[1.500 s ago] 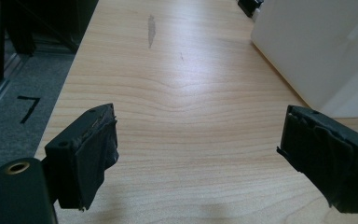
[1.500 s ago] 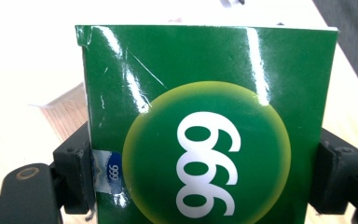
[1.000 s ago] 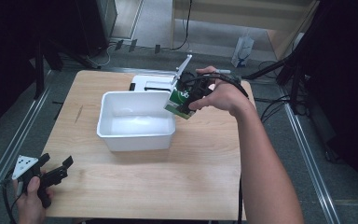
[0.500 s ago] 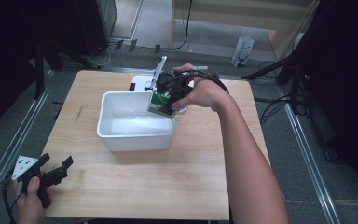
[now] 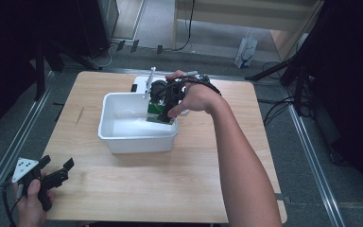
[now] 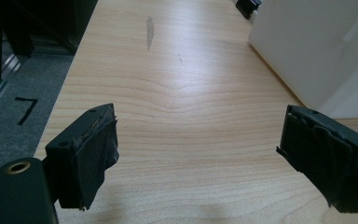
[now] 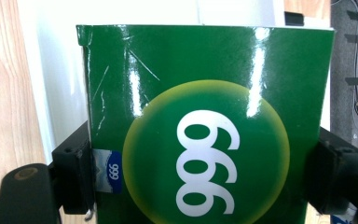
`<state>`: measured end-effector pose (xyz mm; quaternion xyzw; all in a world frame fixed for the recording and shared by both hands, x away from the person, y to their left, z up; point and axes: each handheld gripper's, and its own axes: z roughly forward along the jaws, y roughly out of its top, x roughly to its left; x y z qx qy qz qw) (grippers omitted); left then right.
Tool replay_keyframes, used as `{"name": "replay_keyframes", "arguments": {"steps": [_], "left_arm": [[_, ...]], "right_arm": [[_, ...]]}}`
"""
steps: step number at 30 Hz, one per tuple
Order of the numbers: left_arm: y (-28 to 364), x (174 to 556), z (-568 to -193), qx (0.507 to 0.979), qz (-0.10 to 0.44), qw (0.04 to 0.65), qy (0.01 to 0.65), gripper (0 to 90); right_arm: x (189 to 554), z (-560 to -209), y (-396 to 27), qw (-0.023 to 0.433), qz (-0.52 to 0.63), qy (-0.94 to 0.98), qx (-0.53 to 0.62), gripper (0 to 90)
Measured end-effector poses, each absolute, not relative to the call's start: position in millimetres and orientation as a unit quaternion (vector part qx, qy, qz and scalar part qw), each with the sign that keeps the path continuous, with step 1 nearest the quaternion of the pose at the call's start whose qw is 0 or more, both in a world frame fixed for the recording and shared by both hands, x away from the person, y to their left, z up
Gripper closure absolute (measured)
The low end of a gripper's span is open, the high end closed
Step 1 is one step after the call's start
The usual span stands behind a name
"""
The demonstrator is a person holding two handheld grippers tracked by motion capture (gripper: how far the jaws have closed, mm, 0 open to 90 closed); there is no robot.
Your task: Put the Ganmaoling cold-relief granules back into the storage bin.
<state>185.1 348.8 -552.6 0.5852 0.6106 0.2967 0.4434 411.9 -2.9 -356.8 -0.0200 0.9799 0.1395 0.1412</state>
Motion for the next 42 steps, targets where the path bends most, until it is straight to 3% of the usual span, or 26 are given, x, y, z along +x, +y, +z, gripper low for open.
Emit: {"name": "replay_keyframes", "arguments": {"steps": [27, 33, 36, 37, 38, 39, 42], "left_arm": [[350.2, 184.5, -553.1, 0.578, 0.295, 0.451, 0.613, 11.6], [350.4, 184.4, -553.0, 0.577, 0.295, 0.451, 0.613, 11.6], [350.5, 184.4, -553.0, 0.578, 0.294, 0.45, 0.614, 11.6], [350.4, 184.4, -553.0, 0.578, 0.294, 0.45, 0.613, 11.6], [350.4, 184.4, -553.0, 0.578, 0.294, 0.45, 0.613, 11.6], [350.3, 184.4, -553.0, 0.578, 0.294, 0.45, 0.614, 11.6], [350.4, 184.6, -553.1, 0.578, 0.295, 0.451, 0.613, 11.6]], "right_arm": [[420.9, -435.3, 26.5, 0.085, 0.048, 0.995, -0.013, 15.4], [424.4, -437.9, 24.2, 0.084, 0.061, 0.995, -0.007, 14.6], [423.4, -435.1, 21.9, 0.1, 0.07, 0.992, 0.012, 12.7], [421.1, -427.1, 19.0, 0.122, 0.071, 0.99, 0.027, 8.0], [421.1, -427.1, 19.0, 0.122, 0.071, 0.99, 0.027, 8.0], [423.4, -419.5, 17.3, 0.11, 0.087, 0.99, 0.034, 0.0], [424.3, -413.0, 15.6, 0.102, 0.11, 0.988, 0.042, 0.0]]}}
